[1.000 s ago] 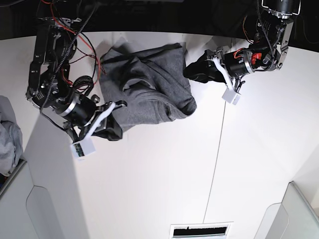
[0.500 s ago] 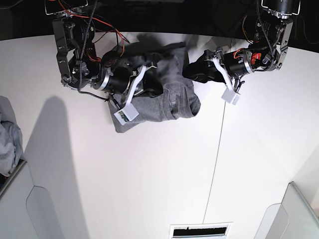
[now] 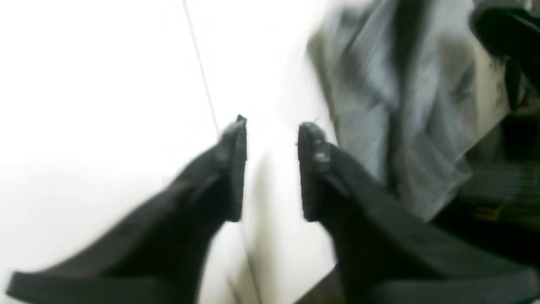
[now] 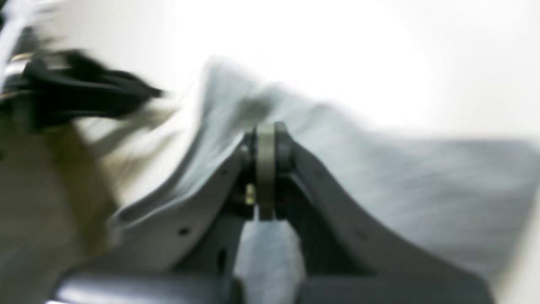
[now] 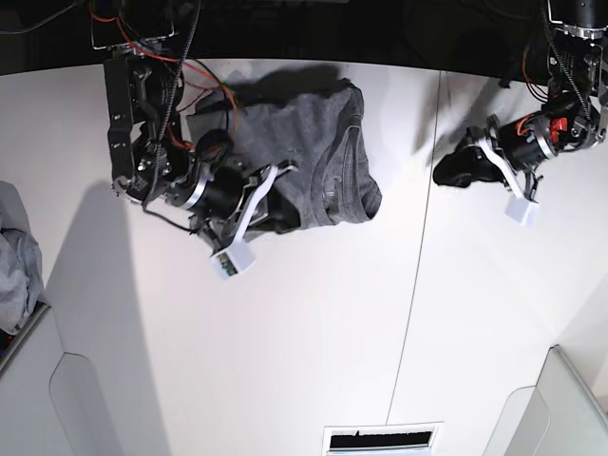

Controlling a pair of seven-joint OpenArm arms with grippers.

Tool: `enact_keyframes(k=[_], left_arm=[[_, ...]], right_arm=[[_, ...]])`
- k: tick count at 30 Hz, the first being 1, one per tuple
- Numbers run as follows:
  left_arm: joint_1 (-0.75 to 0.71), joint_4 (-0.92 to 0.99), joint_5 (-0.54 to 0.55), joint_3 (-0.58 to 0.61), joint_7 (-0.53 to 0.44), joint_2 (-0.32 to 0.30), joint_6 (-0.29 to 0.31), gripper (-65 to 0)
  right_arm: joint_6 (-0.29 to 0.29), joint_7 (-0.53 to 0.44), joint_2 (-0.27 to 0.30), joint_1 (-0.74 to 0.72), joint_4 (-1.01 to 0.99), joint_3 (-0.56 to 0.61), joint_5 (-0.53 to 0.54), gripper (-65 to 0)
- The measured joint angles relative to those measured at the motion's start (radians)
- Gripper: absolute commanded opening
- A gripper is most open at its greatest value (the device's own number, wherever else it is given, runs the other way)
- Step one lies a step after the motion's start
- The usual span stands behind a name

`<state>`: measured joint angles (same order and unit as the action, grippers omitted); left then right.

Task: Layout the t-shirt on the table in an organized manner, then fold the t-shirt properly
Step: 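Press and square the folded shirt with both grippers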

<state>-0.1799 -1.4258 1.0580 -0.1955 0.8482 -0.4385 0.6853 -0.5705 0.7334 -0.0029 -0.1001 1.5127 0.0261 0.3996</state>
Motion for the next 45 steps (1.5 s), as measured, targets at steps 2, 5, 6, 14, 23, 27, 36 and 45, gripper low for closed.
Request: enact_keyframes(k=[2, 5, 6, 14, 23, 27, 36, 45], left_arm=[[0.004, -0.080, 0.035, -0.007, 0.042, -0.002, 0.000, -57.5], [-0.013, -0.198, 0.061, 0.042, 0.068, 0.005, 0.000, -59.6], [-0.024, -0.230, 0.061, 0.072, 0.070, 0.008, 0.003, -59.6], [-0.052, -0.274, -0.096, 0.352, 0.057, 0.110, 0.003, -59.6], [-0.048, -0.154, -0.265, 0.426, 0.016, 0.125, 0.003, -59.6], [-0.024, -0.064, -0.357, 0.426, -0.054, 0.126, 0.004, -59.6], [0.196, 0.161, -0.375, 0.428, -0.064, 0.131, 0.032, -61.0], [0.396, 0.356, -0.384, 0.425, -0.087, 0.136, 0.014, -61.1]], right_arm=[[0.001, 0.000, 0.000, -0.039, 0.000, -0.058, -0.011, -65.0], [0.002, -0.004, 0.006, -0.093, 0.000, -0.132, -0.040, -65.0], [0.002, -0.004, 0.008, -0.108, -0.001, -0.148, -0.058, -65.0], [0.011, -0.083, 0.038, -0.268, -0.379, -0.132, -0.098, -65.0], [-0.003, -0.104, 0.041, -0.319, -0.562, 0.119, -0.127, -65.0], [-0.003, -0.100, 0.056, -0.324, -0.561, 0.137, -0.125, -65.0], [-0.002, -0.029, 0.134, -0.195, -0.428, 0.136, 0.015, -65.0], [0.002, 0.005, 0.132, 0.015, -0.180, 0.136, 0.087, -65.0]])
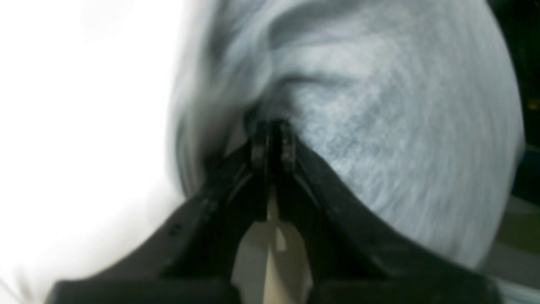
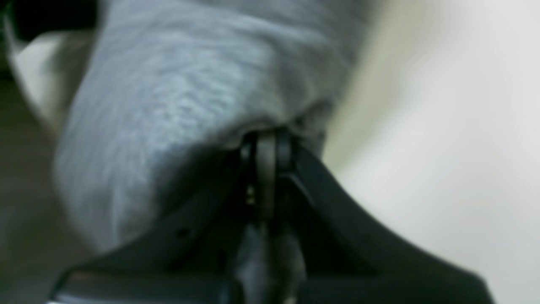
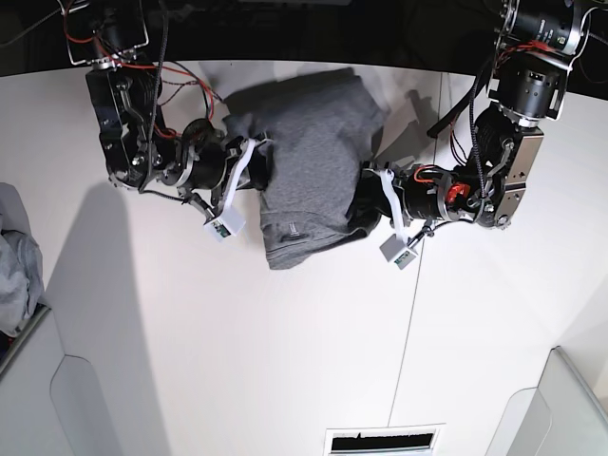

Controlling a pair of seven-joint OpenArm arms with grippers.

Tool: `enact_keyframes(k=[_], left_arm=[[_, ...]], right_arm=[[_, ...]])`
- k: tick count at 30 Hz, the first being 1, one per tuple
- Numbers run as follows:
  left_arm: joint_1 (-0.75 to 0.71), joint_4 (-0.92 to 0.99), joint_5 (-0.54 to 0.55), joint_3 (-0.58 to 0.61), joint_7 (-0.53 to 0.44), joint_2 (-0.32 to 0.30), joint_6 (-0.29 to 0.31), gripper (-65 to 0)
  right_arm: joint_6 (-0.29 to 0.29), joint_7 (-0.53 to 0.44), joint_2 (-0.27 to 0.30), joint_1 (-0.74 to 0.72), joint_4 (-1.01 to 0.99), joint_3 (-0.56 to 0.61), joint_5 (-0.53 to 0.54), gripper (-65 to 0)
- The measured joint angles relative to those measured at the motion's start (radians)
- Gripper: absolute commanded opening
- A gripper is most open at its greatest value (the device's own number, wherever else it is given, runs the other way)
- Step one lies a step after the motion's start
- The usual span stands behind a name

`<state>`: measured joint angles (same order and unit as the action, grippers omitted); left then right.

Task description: Layout the t-shirt on the table in an organized manner, then fold the t-shirt properly

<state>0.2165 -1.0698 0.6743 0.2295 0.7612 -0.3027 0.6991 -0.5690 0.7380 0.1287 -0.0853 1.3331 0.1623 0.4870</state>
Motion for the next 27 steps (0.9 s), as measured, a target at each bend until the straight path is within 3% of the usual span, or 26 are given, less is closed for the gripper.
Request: enact_keyframes(k=[8, 12, 16, 23, 27], left_arm=[[0.061, 0.030, 0.003, 0.001, 0.018, 0.003, -0.007, -61.0], [0.058, -0.011, 0.122, 0.004, 0.082, -0.033, -0.010, -61.0], [0.048, -0.098, 0.214, 0.005, 0.115, -0.113, -0.010, -61.0], [-0.051, -0.255, 0.256, 0.006, 0.131, -0.200, -0.010, -61.0], [-0.136, -0.331, 0.261, -0.032, 0.137, -0.219, -0.010, -61.0]], right_arm=[[0.000, 0.003, -0.076, 0.047, 0.031, -0.001, -0.050, -65.0], [0.000, -0.001, -0.076, 0.037, 0.031, -0.059, -0.052, -65.0], [0.000, -0.005, -0.073, 0.031, 0.031, -0.156, -0.053, -65.0], [0.000, 0.017, -0.061, 0.030, 0.033, -0.259, 0.039, -65.0], [0.000, 0.097, -0.029, 0.031, 0.050, -0.287, 0.046, -65.0]])
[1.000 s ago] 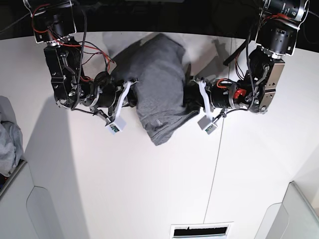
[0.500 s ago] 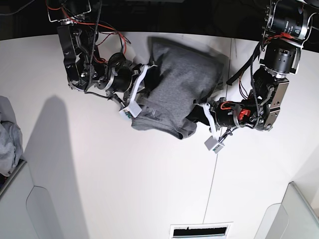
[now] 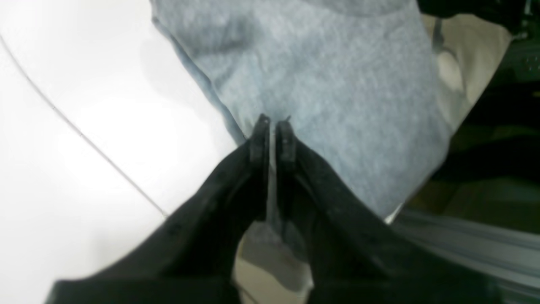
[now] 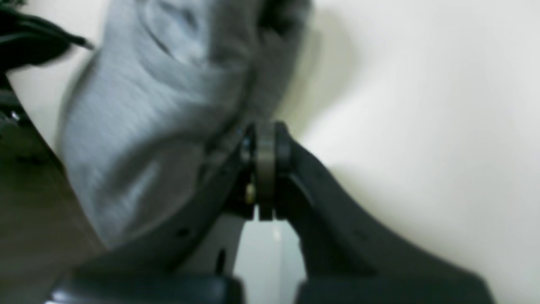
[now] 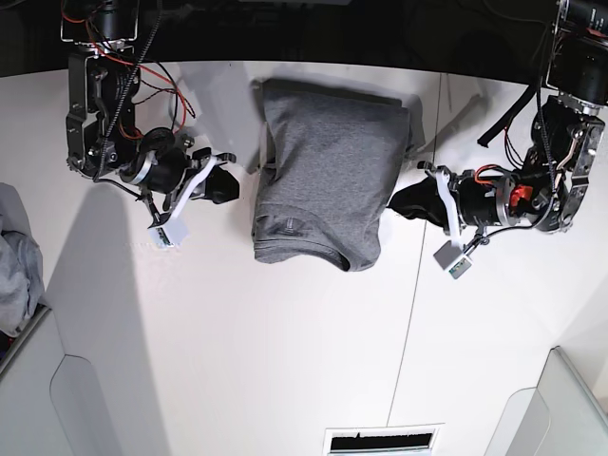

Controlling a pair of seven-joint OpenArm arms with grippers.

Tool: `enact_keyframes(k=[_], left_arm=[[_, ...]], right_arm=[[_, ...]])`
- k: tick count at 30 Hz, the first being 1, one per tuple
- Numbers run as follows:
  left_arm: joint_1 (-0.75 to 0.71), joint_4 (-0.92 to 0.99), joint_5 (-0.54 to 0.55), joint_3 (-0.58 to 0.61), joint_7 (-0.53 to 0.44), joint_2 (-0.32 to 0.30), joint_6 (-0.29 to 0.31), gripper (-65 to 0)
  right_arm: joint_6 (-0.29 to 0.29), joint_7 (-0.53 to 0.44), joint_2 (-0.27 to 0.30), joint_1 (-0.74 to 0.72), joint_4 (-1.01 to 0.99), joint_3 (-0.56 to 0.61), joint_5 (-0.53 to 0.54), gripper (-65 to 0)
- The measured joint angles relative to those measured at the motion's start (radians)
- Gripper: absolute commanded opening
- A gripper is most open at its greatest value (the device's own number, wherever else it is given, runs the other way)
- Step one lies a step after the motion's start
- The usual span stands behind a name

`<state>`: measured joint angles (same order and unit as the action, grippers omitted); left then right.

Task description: Layout the t-shirt on the table in an organized manner, then fold the t-shirt properly

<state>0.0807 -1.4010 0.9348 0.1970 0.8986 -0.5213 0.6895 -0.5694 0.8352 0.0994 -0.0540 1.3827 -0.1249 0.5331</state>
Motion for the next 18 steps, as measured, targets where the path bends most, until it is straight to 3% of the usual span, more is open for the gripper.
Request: enact_keyframes(k=[10, 18], left_arm=[[-0.350, -0.181, 0.119, -0.323, 0.086, -0.019, 0.000, -61.0], [-0.656, -0.291, 0.101, -0.388, 0.083, -0.019, 0.000, -61.0]], right_arm=[[-0.010, 0.086, 0.156, 0.162, 0.197, -0.014, 0.152, -65.0], [-0.022, 0.112, 0.247, 0.353, 0.242, -0.014, 0.233, -65.0]])
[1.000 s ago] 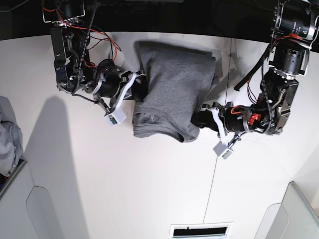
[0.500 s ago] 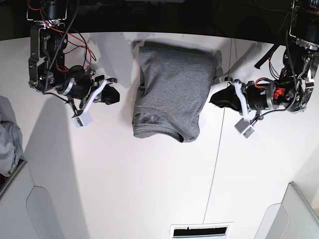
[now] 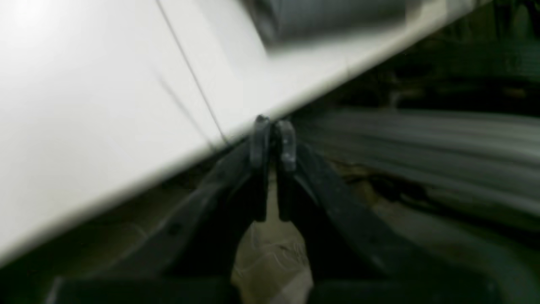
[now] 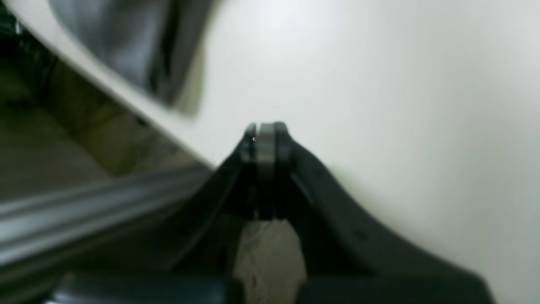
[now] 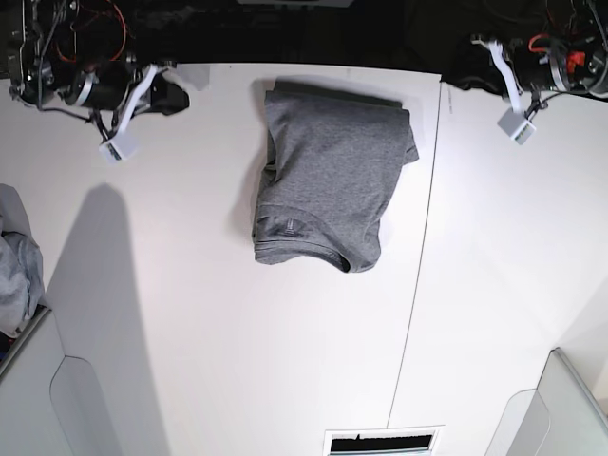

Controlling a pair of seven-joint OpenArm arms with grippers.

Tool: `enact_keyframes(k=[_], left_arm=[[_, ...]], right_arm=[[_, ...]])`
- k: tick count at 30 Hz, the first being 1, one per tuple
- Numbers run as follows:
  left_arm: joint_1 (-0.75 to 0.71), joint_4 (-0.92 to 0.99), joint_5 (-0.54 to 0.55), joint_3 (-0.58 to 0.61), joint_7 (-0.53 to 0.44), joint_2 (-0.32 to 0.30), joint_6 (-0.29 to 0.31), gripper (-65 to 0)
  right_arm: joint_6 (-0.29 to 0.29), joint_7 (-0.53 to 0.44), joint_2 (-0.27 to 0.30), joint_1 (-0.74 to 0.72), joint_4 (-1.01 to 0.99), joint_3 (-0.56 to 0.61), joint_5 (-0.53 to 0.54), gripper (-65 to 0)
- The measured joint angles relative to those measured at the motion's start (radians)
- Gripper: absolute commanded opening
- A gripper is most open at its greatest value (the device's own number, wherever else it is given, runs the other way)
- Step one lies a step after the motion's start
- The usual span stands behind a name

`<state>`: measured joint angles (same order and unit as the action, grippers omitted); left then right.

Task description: Layout the t-shirt on the table in an organized manner, then fold the t-shirt properly

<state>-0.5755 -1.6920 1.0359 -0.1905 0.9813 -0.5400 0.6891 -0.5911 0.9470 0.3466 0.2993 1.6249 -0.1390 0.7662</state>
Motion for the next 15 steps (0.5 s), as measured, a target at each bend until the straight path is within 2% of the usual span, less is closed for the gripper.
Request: enact_keyframes(k=[2, 5, 9, 15], left_arm=[[-0.063, -0.002, -0.031, 0.000, -0.018, -0.001, 0.000, -61.0], [-0.143, -0.002, -0.134, 0.000, -0.064, 0.000, 0.000, -61.0], [-0.185, 0.011, -0.272, 0.015, -0.147, 0.011, 0.000, -61.0], [-0.160, 0.175, -0.408, 0.169, -0.152, 0.011, 0.000, -61.0]], right_arm=[[-0.006, 0.002, 0.010, 0.050, 0.001, 0.001, 0.010, -65.0], [-0.008, 0.001, 0.019, 0.120, 0.003, 0.001, 0.011, -65.0], [-0.008, 0.001, 0.024, 0.187, 0.001, 0.018, -0.013, -65.0], [-0.004, -0.023, 0.024, 0.204, -0.090, 0.147, -0.133, -65.0]])
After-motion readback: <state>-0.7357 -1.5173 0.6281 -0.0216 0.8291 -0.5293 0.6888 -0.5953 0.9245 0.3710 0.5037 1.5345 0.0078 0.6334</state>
